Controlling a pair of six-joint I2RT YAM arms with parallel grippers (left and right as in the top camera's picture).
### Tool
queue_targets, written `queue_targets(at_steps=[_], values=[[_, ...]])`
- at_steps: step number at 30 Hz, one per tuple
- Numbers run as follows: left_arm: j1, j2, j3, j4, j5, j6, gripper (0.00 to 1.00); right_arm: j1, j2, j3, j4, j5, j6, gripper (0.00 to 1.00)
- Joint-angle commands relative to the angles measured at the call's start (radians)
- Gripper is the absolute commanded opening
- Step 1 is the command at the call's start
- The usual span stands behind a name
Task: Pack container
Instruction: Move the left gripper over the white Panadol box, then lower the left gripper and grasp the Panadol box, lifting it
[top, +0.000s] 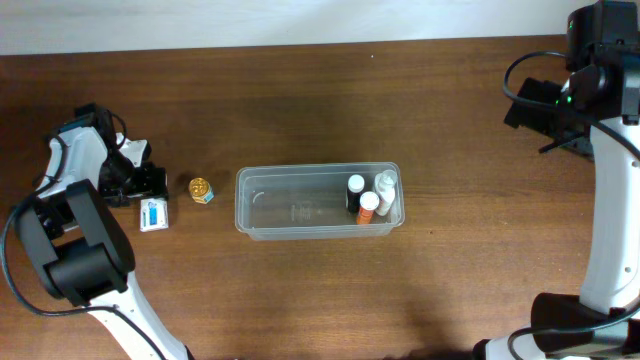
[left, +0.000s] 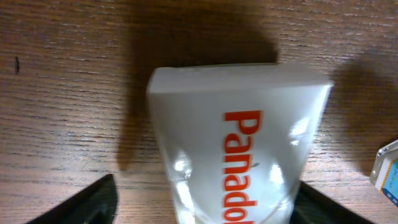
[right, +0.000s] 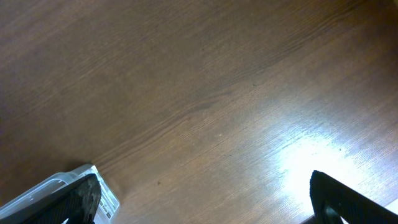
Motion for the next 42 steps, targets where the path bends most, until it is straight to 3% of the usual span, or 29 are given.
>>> queue_targets(at_steps=[1, 5, 15, 27, 33, 42], values=[[0.0, 0.01, 0.01, 0.005, -0.004, 0.006, 0.75, -0.004, -0.004, 0.01, 0.0, 0.002, 0.008, 0.98], [0.0, 0.01, 0.01, 0.005, -0.003, 0.005, 0.66, -0.004, -0.004, 0.01, 0.0, 0.002, 0.008, 0.98], [0.0, 0.01, 0.058, -0.05, 0.013, -0.126, 0.66, -0.004, -0.004, 0.01, 0.0, 0.002, 0.008, 0.98], [-0.035, 0.01, 0.503, -0.365, 0.268, -0.116, 0.61, -0.004, -0.004, 0.01, 0.0, 0.002, 0.008, 0.98], [-0.11, 0.01, 0.669, -0.476, 0.163, -0.088, 0.62, -0.004, -0.004, 0.01, 0.0, 0.002, 0.008, 0.98], [-0.09, 0.014, 0.557, -0.422, -0.023, -0.1, 0.63, -0.004, -0.004, 0.01, 0.0, 0.002, 0.008, 0.98]])
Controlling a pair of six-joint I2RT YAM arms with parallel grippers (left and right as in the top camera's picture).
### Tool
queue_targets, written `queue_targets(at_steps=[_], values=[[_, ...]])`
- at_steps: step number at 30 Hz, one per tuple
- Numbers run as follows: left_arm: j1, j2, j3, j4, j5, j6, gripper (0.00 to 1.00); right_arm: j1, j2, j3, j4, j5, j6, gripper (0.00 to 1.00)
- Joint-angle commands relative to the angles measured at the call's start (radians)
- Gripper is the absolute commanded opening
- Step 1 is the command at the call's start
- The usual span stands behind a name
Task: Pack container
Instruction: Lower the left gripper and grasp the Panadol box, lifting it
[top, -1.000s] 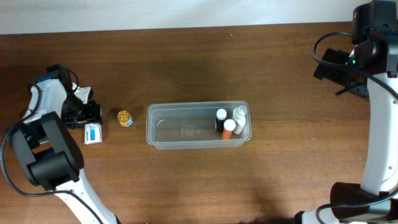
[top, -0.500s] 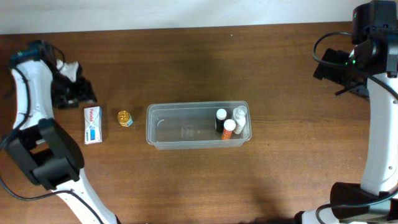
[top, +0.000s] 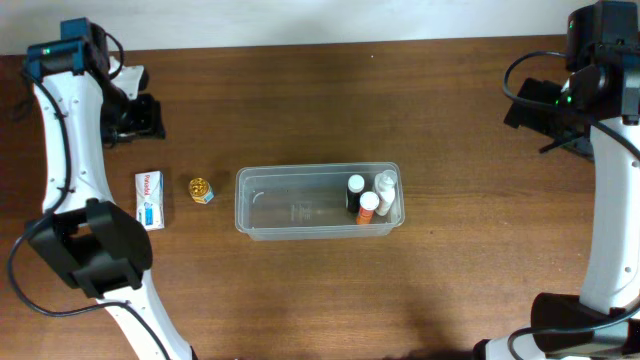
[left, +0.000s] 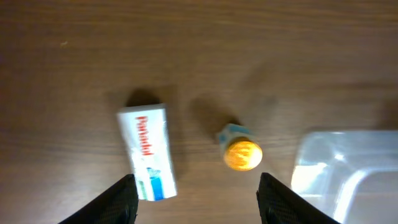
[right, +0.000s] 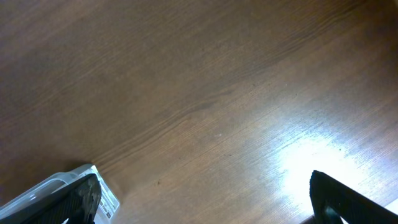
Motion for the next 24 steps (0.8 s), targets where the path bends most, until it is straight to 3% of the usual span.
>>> queue_targets(at_steps=[1, 4, 16, 24], values=[[0.051, 0.007, -0.086, 0.029, -0.077, 0.005, 0.63, -0.004, -0.004, 0.01, 0.0, 0.002, 0.007, 0.98], [0.078, 0.007, -0.151, 0.06, -0.077, 0.006, 0.73, -0.004, -0.004, 0.01, 0.0, 0.002, 0.007, 0.98], [0.063, 0.007, -0.486, 0.285, -0.126, 0.013, 0.76, -0.004, -0.004, 0.01, 0.0, 0.002, 0.007, 0.98], [0.06, 0.007, -0.587, 0.424, -0.137, 0.001, 0.76, -0.004, -0.004, 0.01, 0.0, 0.002, 0.007, 0.98]])
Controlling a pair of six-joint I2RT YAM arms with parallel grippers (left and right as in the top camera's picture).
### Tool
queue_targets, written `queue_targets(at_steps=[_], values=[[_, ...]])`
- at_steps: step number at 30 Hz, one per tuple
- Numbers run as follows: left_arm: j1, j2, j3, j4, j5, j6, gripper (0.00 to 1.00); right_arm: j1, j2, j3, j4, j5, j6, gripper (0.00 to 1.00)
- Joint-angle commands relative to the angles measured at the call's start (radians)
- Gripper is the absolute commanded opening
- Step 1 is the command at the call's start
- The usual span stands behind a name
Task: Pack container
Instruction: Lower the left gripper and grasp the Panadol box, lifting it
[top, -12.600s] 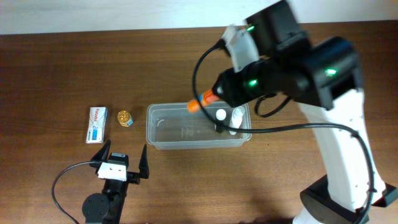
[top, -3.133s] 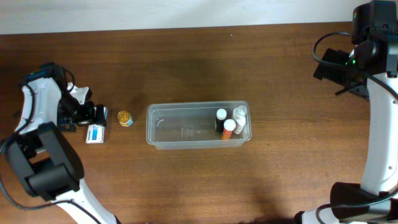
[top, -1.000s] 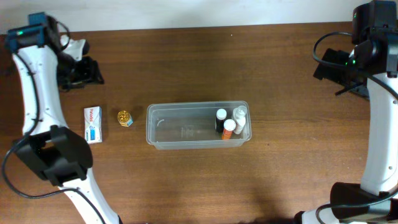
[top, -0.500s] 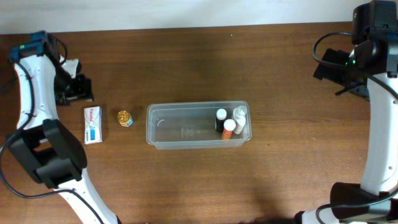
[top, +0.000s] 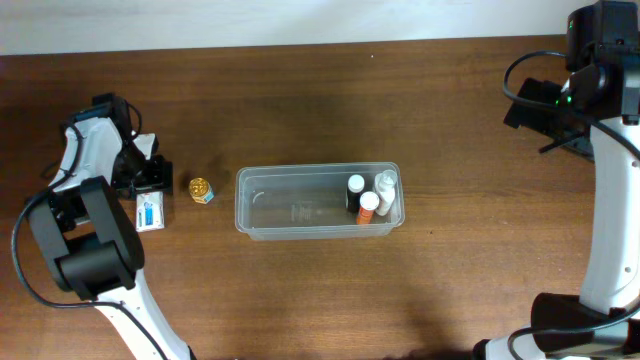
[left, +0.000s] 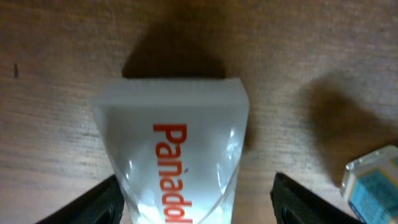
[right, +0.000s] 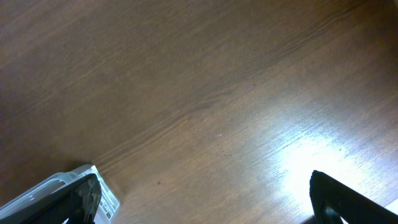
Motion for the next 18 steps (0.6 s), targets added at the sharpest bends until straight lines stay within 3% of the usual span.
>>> queue_targets(at_steps=[1, 12, 16, 18], values=[[0.001, 0.004, -0.019, 0.035, -0.011, -0.002, 0.76, -0.004, -0.004, 0.01, 0.0, 0.002, 0.008, 0.98], [0.001, 0.005, -0.071, 0.019, -0.011, -0.033, 0.75, -0.004, -0.004, 0.01, 0.0, 0.002, 0.008, 0.98], [0.001, 0.005, -0.071, 0.013, -0.01, -0.048, 0.6, -0.004, -0.004, 0.01, 0.0, 0.002, 0.008, 0.98], [0.001, 0.005, -0.071, 0.01, -0.007, -0.048, 0.58, -0.004, -0.004, 0.01, 0.0, 0.002, 0.008, 0.98]])
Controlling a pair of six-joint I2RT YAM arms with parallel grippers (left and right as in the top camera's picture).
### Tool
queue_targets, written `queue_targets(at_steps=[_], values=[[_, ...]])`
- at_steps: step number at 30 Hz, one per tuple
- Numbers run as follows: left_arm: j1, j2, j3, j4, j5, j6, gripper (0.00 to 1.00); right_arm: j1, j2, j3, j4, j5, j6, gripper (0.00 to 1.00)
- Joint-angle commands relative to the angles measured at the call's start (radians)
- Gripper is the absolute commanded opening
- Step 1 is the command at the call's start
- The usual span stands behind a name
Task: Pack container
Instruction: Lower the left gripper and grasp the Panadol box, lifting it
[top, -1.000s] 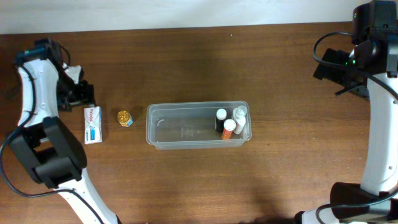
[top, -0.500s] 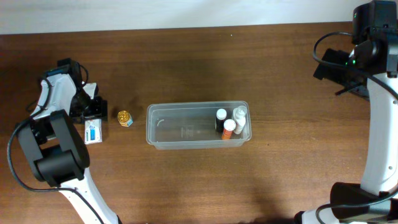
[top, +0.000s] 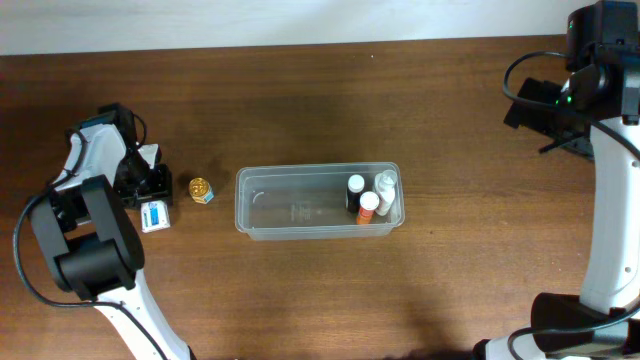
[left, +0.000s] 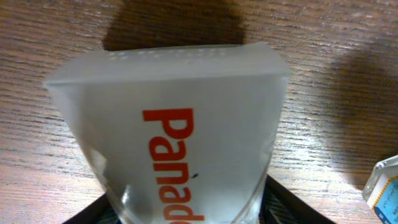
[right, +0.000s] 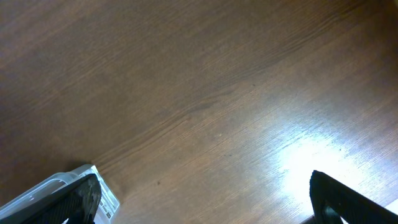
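Note:
A white Panadol box (left: 174, 118) lies flat on the table and fills the left wrist view. My left gripper (left: 185, 202) is shut on it, a black finger pressed to each long side. From overhead the left gripper (top: 140, 182) covers most of the box (top: 156, 216), left of the clear plastic container (top: 300, 171). Three small bottles (top: 365, 197) stand at the container's right end. My right gripper (right: 205, 208) hangs open and empty over bare wood; overhead, the right gripper (top: 532, 105) sits far back right.
A small gold-capped jar (top: 201, 188) stands between the box and the container, and its pale blue edge (left: 387, 183) shows in the left wrist view. One corner of the container (right: 107, 194) shows in the right wrist view.
My left gripper has come lower and closer onto the Panadol box, and its fingers now press the box's sides where a gap showed before. The right arm has not moved.
At first my left gripper was low over the Panadol box, open around it. Then it was high at the back left, with the box left on the table. After that it was back down astride the box, and now it grips it.

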Motion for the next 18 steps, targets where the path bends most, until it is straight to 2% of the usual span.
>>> queue_targets(at_steps=[1, 4, 8, 18], values=[[0.001, 0.005, -0.005, -0.007, -0.002, -0.014, 0.57, -0.004, -0.004, 0.01, 0.0, 0.002, 0.007, 0.98], [0.001, 0.005, -0.005, -0.011, 0.002, -0.032, 0.54, -0.004, -0.004, 0.01, 0.0, 0.002, 0.007, 0.98], [0.001, 0.005, 0.009, -0.025, 0.026, -0.042, 0.39, -0.004, -0.004, 0.01, 0.0, 0.002, 0.007, 0.98], [0.001, 0.005, 0.156, -0.147, 0.084, -0.052, 0.41, -0.004, -0.004, 0.01, 0.0, 0.002, 0.007, 0.98]])
